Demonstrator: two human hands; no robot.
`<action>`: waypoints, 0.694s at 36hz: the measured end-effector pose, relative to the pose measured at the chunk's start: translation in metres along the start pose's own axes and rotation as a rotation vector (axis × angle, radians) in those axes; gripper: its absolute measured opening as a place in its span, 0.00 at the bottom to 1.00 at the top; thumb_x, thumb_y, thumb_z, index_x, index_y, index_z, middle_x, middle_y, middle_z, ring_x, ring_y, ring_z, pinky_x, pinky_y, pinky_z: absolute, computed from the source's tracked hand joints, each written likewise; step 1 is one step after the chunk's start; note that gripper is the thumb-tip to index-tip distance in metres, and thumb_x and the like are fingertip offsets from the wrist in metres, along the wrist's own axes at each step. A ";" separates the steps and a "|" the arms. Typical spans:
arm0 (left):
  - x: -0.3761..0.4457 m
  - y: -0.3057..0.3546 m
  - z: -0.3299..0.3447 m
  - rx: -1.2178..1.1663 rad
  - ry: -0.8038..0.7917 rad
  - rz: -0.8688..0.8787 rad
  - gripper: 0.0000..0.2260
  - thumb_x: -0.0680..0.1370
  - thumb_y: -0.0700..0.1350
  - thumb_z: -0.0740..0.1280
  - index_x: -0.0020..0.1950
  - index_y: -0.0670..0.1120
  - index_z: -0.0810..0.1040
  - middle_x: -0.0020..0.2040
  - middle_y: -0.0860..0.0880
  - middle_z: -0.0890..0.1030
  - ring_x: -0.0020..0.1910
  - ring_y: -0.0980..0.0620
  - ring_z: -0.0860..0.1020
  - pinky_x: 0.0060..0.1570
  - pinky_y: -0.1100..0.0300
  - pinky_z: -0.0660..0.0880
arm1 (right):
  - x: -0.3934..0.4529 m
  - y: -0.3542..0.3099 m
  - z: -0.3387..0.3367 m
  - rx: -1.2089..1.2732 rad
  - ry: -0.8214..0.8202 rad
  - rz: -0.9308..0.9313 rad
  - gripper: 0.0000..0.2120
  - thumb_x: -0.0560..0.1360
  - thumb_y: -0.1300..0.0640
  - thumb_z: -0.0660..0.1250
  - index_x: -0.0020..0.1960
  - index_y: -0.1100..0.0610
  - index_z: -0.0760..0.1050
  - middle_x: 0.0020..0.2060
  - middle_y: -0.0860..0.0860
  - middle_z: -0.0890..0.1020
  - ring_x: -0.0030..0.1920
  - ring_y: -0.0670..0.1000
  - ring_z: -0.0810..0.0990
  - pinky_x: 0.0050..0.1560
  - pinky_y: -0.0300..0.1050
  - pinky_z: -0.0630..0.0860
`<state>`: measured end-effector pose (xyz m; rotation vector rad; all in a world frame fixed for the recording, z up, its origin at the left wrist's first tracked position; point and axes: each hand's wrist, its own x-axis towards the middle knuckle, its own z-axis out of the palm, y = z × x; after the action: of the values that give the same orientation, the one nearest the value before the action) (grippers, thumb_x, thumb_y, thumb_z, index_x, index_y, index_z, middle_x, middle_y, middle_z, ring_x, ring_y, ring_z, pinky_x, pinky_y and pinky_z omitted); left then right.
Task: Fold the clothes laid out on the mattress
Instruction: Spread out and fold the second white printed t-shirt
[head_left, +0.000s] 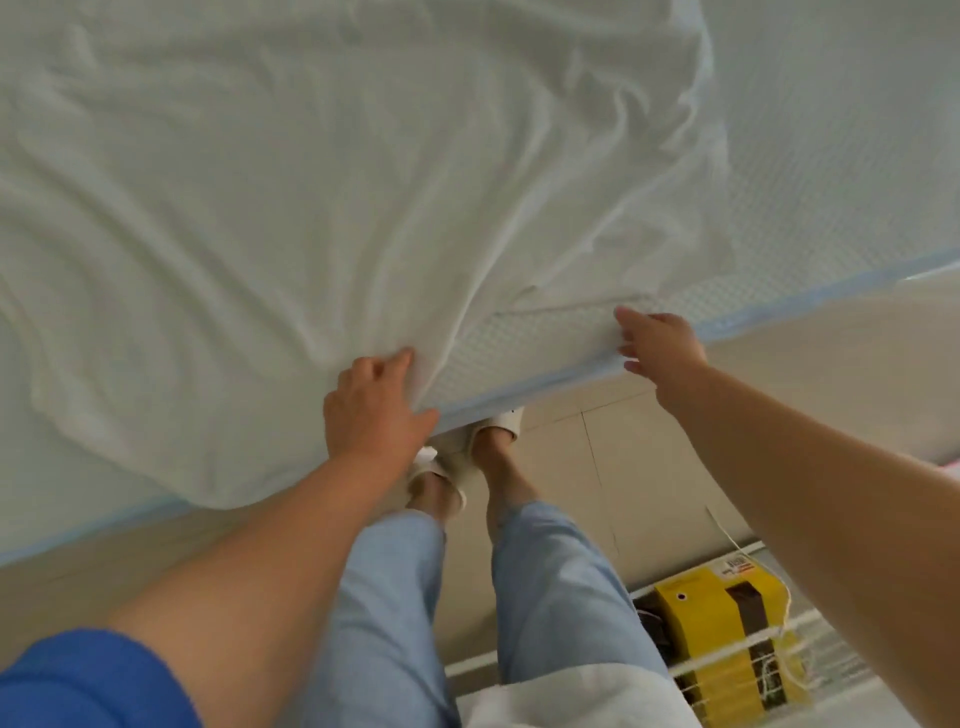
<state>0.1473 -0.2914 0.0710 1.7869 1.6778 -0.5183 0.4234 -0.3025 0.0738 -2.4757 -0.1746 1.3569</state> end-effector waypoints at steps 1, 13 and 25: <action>0.000 -0.001 0.001 0.023 0.020 -0.009 0.33 0.67 0.57 0.72 0.70 0.54 0.67 0.60 0.43 0.71 0.59 0.41 0.70 0.54 0.50 0.68 | 0.002 -0.003 0.000 0.159 0.017 0.054 0.13 0.73 0.50 0.69 0.39 0.60 0.74 0.34 0.57 0.77 0.33 0.50 0.77 0.38 0.47 0.79; -0.005 -0.015 0.021 -0.024 0.116 -0.006 0.24 0.74 0.41 0.63 0.70 0.51 0.65 0.57 0.42 0.73 0.54 0.40 0.73 0.47 0.50 0.70 | 0.021 -0.029 -0.018 0.832 0.084 0.034 0.02 0.74 0.64 0.65 0.43 0.58 0.75 0.37 0.53 0.81 0.37 0.51 0.82 0.37 0.46 0.82; -0.050 -0.030 0.024 0.009 0.106 0.113 0.19 0.73 0.37 0.62 0.63 0.46 0.76 0.51 0.39 0.76 0.46 0.38 0.76 0.40 0.51 0.69 | 0.024 -0.015 -0.086 0.601 0.200 0.011 0.11 0.70 0.69 0.65 0.34 0.56 0.70 0.32 0.52 0.72 0.32 0.48 0.73 0.28 0.35 0.73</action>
<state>0.1151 -0.3445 0.0809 1.9331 1.6346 -0.3879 0.5092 -0.3005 0.1026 -2.0735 0.2569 0.9689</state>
